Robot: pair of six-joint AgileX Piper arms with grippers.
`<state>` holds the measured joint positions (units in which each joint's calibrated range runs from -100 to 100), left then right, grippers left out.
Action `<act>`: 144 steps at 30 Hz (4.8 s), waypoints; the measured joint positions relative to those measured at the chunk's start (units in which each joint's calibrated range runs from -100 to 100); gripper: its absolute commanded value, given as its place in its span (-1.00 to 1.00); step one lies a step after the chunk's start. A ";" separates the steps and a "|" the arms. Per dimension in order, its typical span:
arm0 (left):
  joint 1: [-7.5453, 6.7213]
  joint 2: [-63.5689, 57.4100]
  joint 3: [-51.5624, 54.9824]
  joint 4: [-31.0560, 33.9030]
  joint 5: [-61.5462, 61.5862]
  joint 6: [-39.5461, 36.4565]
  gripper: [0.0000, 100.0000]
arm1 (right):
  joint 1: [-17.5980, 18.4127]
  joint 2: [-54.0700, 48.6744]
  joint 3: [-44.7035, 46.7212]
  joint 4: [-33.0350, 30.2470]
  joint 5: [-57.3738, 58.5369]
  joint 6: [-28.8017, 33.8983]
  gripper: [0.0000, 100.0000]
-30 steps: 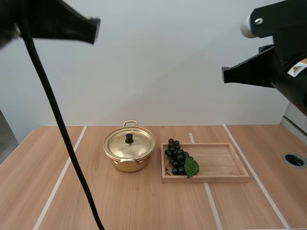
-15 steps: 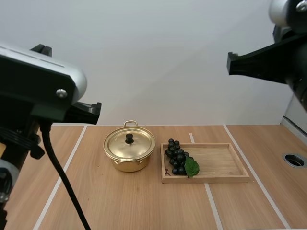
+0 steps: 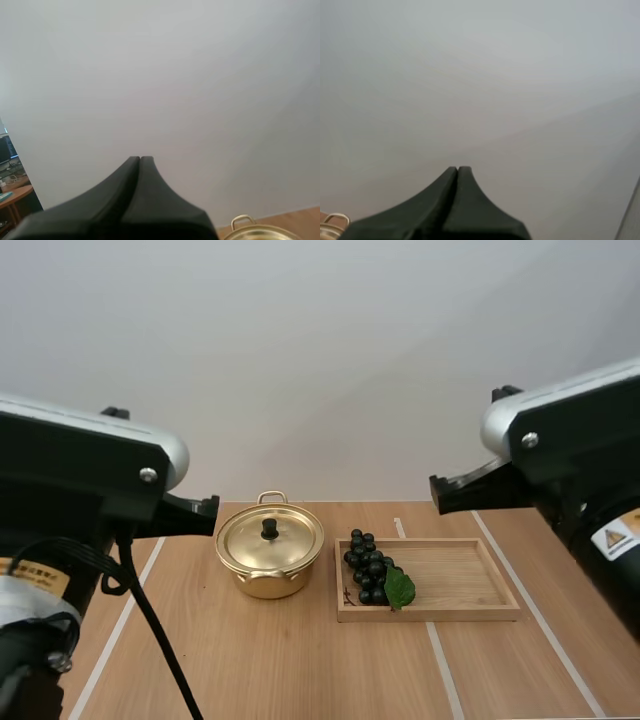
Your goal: Open the pot, put the pineapple inside, and close it
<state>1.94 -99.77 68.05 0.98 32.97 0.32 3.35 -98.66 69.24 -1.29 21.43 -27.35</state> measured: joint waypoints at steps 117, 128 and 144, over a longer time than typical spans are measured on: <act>-2.71 0.00 31.91 2.39 -1.69 -10.23 -1.00 | -4.61 -1.00 30.57 4.31 10.82 9.31 -1.00; -2.71 0.00 31.91 2.39 -1.69 -10.23 -1.00 | -4.61 -1.00 30.57 4.31 10.82 9.31 -1.00; -2.71 0.00 31.91 2.39 -1.69 -10.23 -1.00 | -4.61 -1.00 30.57 4.31 10.82 9.31 -1.00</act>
<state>-0.78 -99.77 99.97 3.38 31.28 -9.91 -1.26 -99.66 99.81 3.03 32.25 -18.03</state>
